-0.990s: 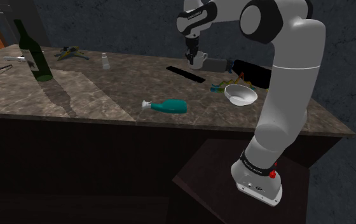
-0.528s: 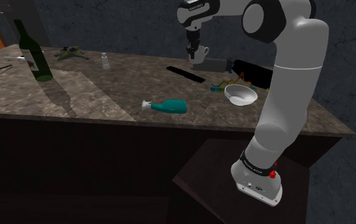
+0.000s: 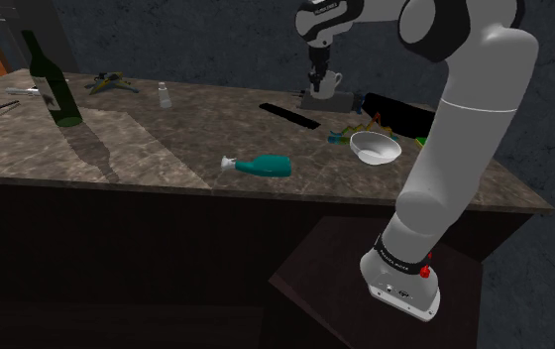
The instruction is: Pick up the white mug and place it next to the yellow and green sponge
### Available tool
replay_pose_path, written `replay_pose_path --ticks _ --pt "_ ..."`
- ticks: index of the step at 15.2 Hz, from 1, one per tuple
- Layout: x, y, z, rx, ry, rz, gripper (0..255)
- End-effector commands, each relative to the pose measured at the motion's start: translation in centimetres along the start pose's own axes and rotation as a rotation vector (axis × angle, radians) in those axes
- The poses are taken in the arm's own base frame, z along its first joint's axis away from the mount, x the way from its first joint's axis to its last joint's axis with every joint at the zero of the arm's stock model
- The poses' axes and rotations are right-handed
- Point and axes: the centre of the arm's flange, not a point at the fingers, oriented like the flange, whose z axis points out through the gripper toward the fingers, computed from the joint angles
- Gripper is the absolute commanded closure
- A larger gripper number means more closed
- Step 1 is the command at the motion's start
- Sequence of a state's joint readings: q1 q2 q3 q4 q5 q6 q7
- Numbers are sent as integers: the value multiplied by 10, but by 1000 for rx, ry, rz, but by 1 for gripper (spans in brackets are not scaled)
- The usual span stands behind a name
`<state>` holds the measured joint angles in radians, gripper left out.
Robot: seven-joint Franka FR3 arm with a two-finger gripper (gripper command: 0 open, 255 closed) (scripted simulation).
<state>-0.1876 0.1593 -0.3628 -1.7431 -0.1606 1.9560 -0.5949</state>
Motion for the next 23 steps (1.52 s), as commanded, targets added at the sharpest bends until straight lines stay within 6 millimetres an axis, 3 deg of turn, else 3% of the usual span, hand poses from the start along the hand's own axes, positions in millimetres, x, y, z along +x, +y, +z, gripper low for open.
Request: replay_pose_path --ticks 1,23 --pt "-23 9 10 0 1 -1 255" --pt "-279 128 80 0 1 -1 255"
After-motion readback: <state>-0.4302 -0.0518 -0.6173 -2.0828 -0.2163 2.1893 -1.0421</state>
